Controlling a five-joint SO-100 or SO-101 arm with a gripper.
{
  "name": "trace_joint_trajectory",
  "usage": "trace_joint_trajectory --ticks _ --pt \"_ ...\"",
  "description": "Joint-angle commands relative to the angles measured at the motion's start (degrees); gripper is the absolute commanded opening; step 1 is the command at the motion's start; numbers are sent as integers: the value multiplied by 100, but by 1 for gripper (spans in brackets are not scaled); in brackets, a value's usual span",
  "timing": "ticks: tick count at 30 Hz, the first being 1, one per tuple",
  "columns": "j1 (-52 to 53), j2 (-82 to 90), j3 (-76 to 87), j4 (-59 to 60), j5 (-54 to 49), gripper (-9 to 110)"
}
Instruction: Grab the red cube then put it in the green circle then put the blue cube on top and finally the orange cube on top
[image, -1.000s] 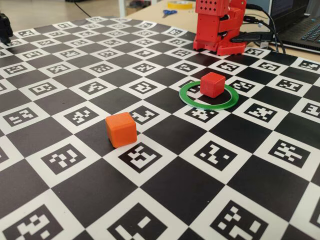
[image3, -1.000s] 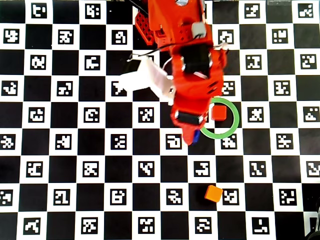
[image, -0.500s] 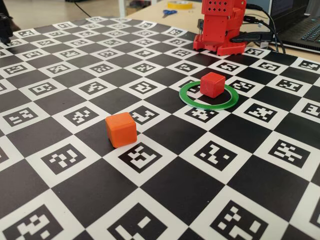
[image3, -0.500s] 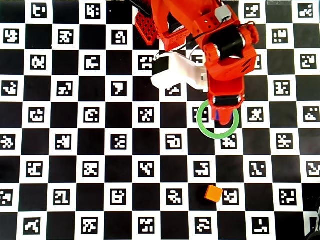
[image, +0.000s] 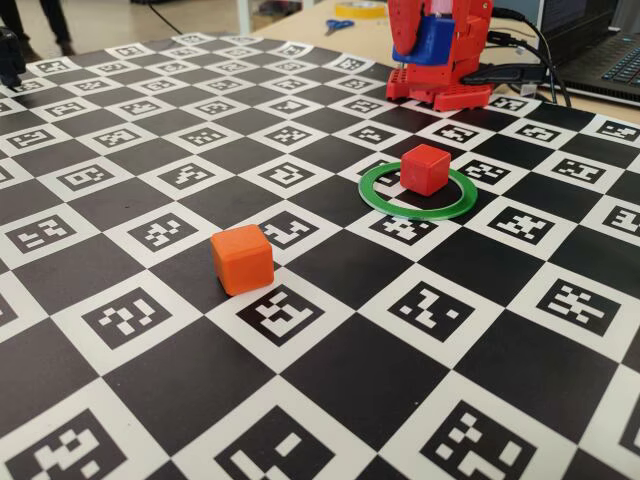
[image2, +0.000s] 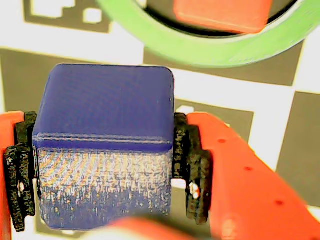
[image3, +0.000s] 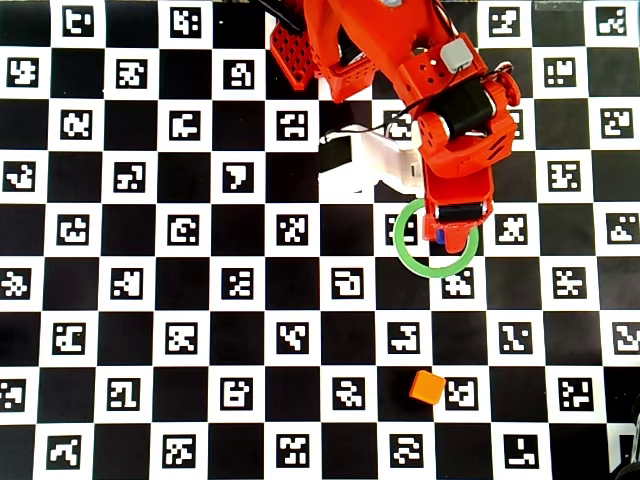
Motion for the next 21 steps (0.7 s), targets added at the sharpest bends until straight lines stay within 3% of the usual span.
trace_joint_trajectory --ticks 1,21 --pt "-97 18 53 -246 35 3" --pt "-193 -220 896 -923 149 3"
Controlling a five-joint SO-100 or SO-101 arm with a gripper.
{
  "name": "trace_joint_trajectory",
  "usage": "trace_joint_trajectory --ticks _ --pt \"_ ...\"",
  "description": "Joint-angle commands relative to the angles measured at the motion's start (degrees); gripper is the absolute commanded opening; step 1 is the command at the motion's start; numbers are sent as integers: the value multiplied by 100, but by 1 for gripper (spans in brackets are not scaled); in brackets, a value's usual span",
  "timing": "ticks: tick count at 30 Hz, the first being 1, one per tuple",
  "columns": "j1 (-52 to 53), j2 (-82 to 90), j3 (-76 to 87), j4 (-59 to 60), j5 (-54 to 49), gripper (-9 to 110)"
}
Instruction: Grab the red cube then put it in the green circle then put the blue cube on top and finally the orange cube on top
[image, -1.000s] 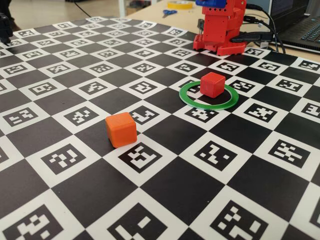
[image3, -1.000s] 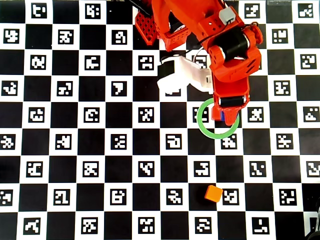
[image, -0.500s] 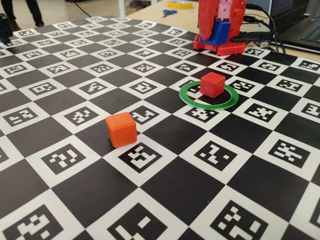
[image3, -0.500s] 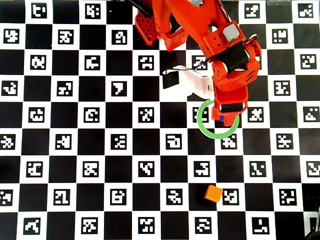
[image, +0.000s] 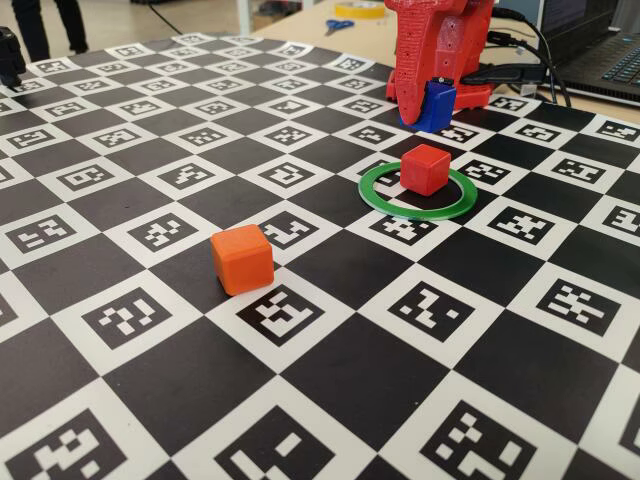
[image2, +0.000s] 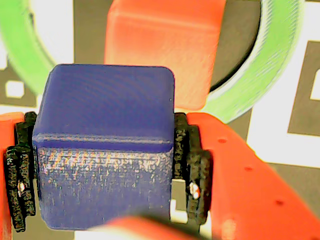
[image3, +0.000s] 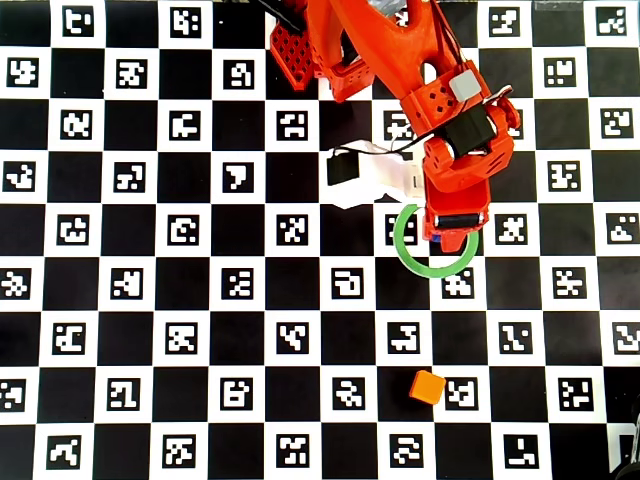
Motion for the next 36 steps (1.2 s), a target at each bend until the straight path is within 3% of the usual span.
trace_joint_trajectory --ticks 1,36 --pt "-123 123 9 -132 35 3" --pt "-237 -9 624 -694 -26 4"
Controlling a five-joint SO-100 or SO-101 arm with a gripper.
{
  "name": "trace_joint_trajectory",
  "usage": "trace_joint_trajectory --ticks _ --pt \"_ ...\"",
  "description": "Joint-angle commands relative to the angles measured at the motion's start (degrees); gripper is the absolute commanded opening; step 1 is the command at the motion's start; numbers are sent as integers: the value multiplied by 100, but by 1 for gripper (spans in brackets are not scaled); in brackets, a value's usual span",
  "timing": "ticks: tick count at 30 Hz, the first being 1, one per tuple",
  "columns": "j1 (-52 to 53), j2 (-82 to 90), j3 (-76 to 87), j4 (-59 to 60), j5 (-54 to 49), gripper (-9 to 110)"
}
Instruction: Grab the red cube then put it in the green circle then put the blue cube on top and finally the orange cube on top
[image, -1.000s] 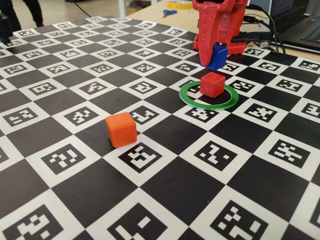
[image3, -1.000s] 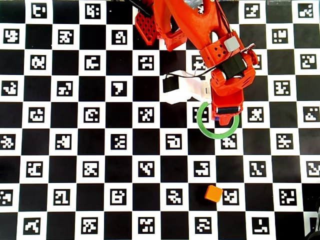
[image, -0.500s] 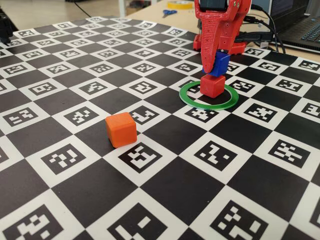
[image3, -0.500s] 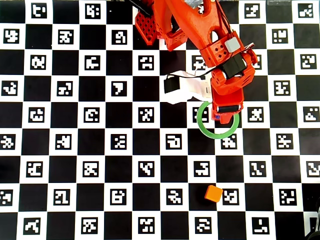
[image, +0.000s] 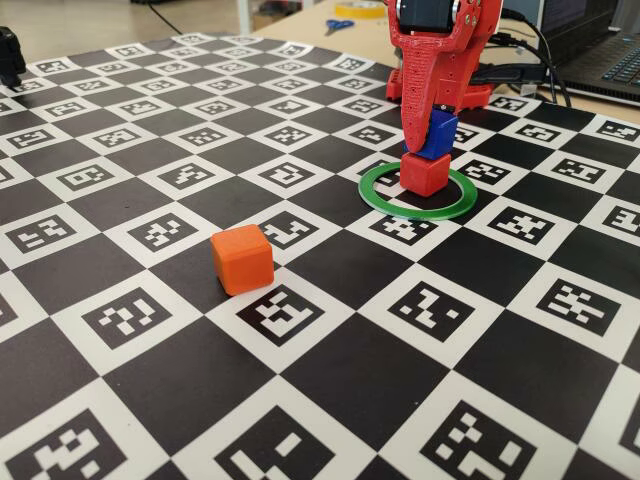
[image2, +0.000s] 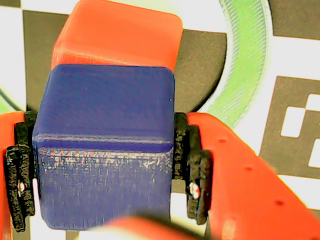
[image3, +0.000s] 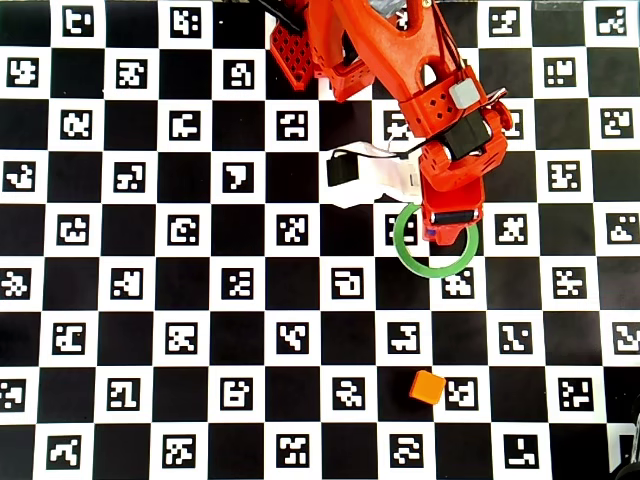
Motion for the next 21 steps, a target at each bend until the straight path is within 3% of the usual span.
trace_joint_trajectory --ticks 1,9,21 --pt "-105 105 -9 -97 -79 6" --pt "-202 149 35 -123 -176 26" --pt "-167 290 -26 -26 -193 34"
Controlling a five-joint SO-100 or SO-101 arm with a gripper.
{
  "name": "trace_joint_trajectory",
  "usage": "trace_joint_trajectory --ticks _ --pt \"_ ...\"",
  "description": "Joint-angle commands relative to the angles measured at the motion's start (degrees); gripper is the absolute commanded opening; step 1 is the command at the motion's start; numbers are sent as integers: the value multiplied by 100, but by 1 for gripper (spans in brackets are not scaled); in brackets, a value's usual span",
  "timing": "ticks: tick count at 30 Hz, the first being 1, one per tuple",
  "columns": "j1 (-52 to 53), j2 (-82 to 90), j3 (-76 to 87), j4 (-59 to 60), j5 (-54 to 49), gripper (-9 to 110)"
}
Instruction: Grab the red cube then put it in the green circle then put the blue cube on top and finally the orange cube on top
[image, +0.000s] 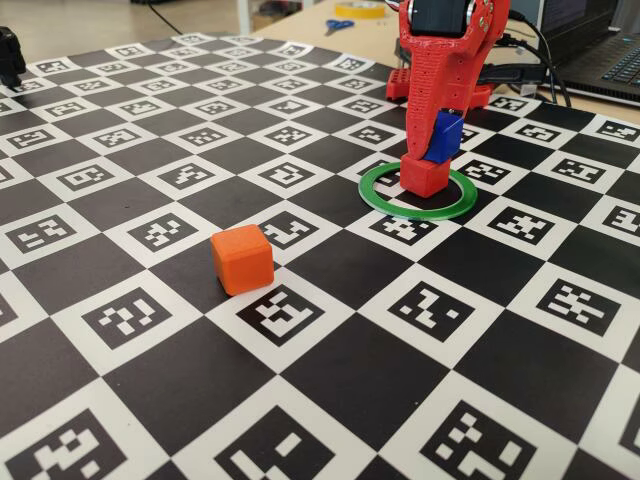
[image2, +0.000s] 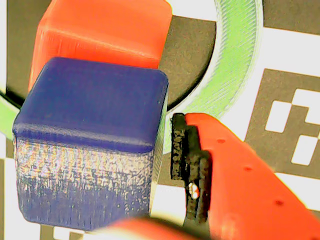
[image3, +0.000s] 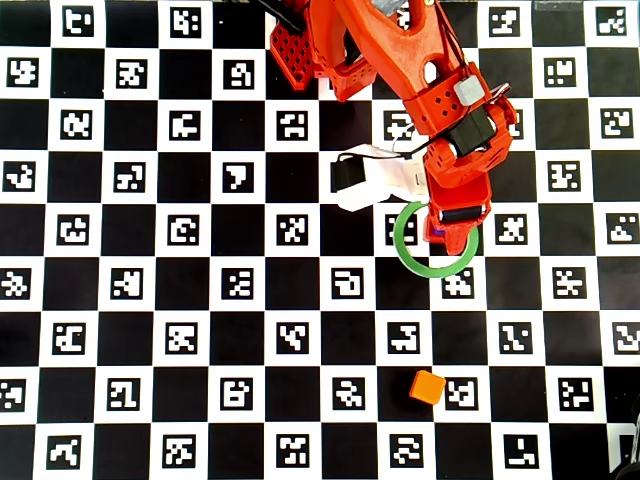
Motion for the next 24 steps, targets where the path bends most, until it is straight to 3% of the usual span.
trace_joint_trajectory --ticks 1,24 --pt "53 308 -141 105 -53 34" --pt "475 237 -2637 2285 -123 35"
